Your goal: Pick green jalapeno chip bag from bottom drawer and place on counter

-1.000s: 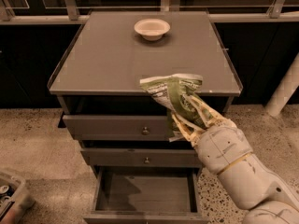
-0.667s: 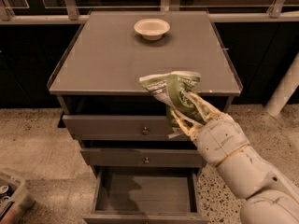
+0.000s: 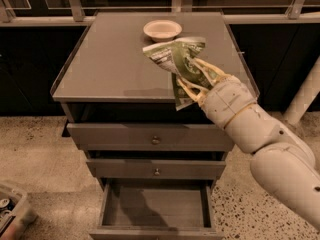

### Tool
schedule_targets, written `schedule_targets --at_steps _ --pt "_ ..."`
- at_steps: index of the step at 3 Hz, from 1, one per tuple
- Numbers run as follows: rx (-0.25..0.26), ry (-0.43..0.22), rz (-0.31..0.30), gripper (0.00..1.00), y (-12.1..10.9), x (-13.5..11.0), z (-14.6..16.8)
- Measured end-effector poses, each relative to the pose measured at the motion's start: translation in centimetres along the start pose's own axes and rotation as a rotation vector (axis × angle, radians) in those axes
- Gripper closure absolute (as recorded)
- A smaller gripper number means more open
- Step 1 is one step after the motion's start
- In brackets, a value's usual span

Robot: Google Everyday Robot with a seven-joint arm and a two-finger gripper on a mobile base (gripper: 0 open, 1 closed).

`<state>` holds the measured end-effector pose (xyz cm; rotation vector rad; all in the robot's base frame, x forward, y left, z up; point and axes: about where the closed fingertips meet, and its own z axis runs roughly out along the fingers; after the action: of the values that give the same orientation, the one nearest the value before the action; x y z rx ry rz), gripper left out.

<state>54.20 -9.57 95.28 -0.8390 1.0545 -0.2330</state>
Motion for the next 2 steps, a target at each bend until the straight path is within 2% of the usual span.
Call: schedule_targets --at_steps 1,2 --pt "-0.011 -0.044 -0.033 1.00 -2.6 -1.3 3.2" --pt "-0.075 -0.061 0.021 1.00 -3.0 -0.2 6.2"
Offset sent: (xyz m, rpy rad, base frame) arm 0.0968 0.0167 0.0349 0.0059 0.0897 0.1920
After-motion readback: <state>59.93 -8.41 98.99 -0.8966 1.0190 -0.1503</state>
